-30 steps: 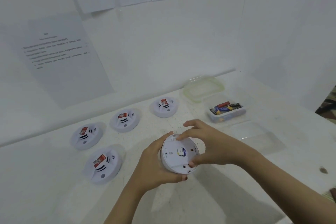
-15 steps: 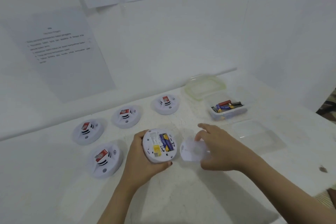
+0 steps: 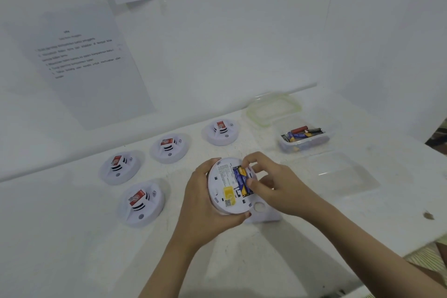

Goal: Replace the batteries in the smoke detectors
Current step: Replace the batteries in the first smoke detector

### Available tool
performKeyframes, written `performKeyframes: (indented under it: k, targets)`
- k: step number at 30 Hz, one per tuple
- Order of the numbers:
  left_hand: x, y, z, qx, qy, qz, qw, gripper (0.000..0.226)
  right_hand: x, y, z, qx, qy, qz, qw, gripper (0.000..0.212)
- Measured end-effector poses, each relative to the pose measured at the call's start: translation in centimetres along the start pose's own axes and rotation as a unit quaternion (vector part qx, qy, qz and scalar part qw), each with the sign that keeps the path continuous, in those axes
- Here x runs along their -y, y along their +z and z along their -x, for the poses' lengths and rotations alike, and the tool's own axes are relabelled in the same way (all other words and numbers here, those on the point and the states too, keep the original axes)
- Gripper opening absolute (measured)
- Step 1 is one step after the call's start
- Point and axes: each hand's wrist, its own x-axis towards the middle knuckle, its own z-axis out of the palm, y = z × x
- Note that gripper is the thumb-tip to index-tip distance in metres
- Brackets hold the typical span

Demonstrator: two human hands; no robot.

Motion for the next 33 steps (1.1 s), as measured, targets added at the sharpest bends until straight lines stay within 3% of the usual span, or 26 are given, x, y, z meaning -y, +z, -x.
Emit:
performKeyframes:
  k: [13,15,19,22,26,33]
  targets:
    - [-2.9,2.6,-1.6,-0.006,0.062,-0.038,0.997,0.097,-0.2,-4.6,0.8,-0.002,-0.019,-0.023,1.0,0.026]
    - [-3.3,3.4,-1.9,0.0,0.067,-0.048,0.997,0.097,-0.7,-5.3,1.0,-0.028,-0.038,-0.015,0.999,0.024]
    - [-4.4,5.4,-2.8,0.006,0.065,-0.049,0.997,0.094,-1.8,-6.5,1.6,-0.143,-0.11,0.109,0.978,0.016]
    - [-4.8,6.7,-3.6,-0.003,0.059,-0.037,0.998,0.095,-2.6,-7.6,2.7,-0.209,-0.124,0.06,0.968,0.015]
    - [-4.0,8.1,-4.4,-0.01,0.017,-0.026,0.999,0.1,-4.3,-9.9,4.5,-0.275,-0.094,-0.011,0.957,0.02]
    - [-4.2,10.7,-4.8,-0.02,-0.014,-0.016,1.0,0.104,-10.2,-12.6,7.1,-0.237,-0.005,0.115,0.965,0.019]
